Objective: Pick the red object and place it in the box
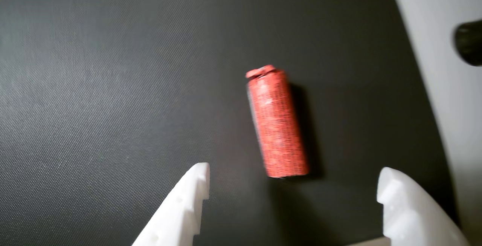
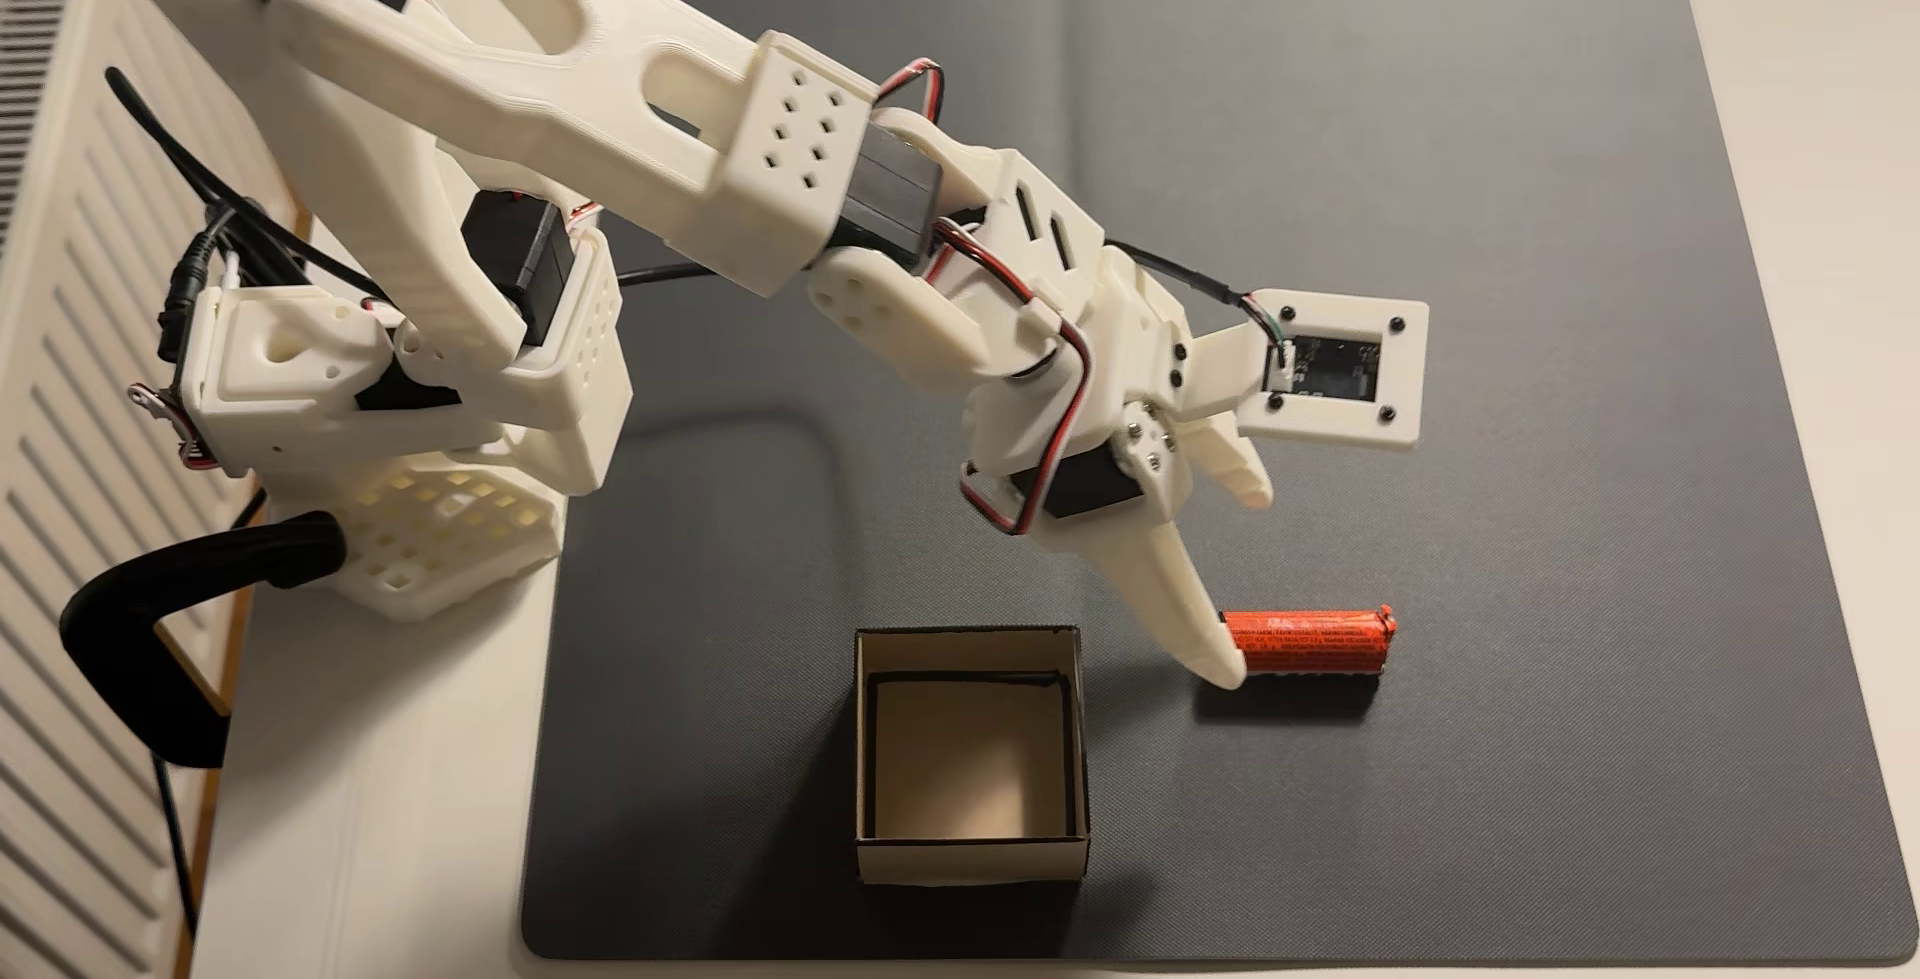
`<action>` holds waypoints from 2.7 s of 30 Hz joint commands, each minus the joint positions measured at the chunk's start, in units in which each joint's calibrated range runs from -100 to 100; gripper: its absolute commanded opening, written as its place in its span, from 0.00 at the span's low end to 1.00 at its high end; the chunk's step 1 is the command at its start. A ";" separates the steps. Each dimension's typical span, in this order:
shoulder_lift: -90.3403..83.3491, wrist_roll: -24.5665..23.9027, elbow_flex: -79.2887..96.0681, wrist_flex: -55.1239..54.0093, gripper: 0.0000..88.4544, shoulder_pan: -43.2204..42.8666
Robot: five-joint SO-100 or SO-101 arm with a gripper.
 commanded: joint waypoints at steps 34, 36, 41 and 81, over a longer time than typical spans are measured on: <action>20.51 5.37 -13.35 -3.86 0.35 4.08; 20.51 5.21 -13.35 -3.86 0.30 4.08; 20.51 4.95 -13.35 -3.94 0.16 4.08; -26.86 10.63 -2.46 20.71 0.03 6.46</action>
